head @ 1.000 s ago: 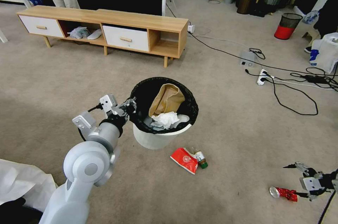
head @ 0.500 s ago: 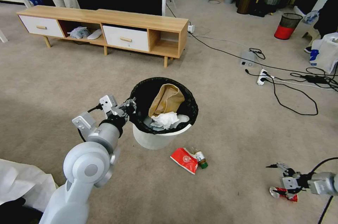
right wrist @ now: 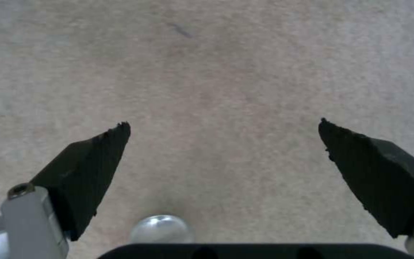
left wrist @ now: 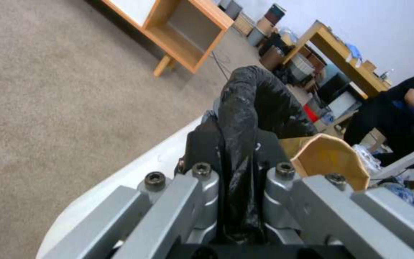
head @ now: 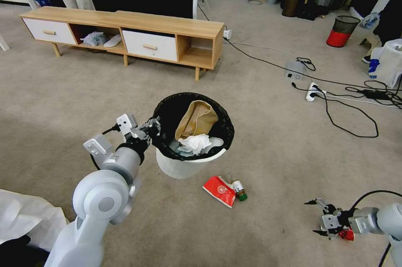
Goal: Pick up the trash bin and place the garbage on the floor into it.
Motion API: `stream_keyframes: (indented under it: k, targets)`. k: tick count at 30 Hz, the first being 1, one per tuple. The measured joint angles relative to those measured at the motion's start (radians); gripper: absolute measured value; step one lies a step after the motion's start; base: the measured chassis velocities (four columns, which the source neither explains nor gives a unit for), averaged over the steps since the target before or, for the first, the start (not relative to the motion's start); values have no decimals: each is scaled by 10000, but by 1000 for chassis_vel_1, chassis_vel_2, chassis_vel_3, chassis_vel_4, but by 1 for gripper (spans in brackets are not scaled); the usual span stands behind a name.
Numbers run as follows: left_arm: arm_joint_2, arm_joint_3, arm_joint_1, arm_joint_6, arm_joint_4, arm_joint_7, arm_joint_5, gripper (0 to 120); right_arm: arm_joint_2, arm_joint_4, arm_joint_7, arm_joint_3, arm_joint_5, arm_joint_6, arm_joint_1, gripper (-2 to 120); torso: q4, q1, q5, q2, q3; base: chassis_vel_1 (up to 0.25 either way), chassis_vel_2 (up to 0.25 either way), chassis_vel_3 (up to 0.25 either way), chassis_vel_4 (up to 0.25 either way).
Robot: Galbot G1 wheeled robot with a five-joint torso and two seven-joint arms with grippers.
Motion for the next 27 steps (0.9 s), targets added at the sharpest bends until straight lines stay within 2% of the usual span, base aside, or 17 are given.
stream_keyframes:
  k: [14,27]
  targets:
    - [-18,5,76,-1,-161,-41,20,7,-39,296,-134,233,-81,182,-717,100,1,0,2,0,0,0,0,0,0]
    - [12,-14,186,-26,-299,-42,27,7,-22,236,-118,645,-163,281,-859,100,2,0,2,0,1,0,0,0,0]
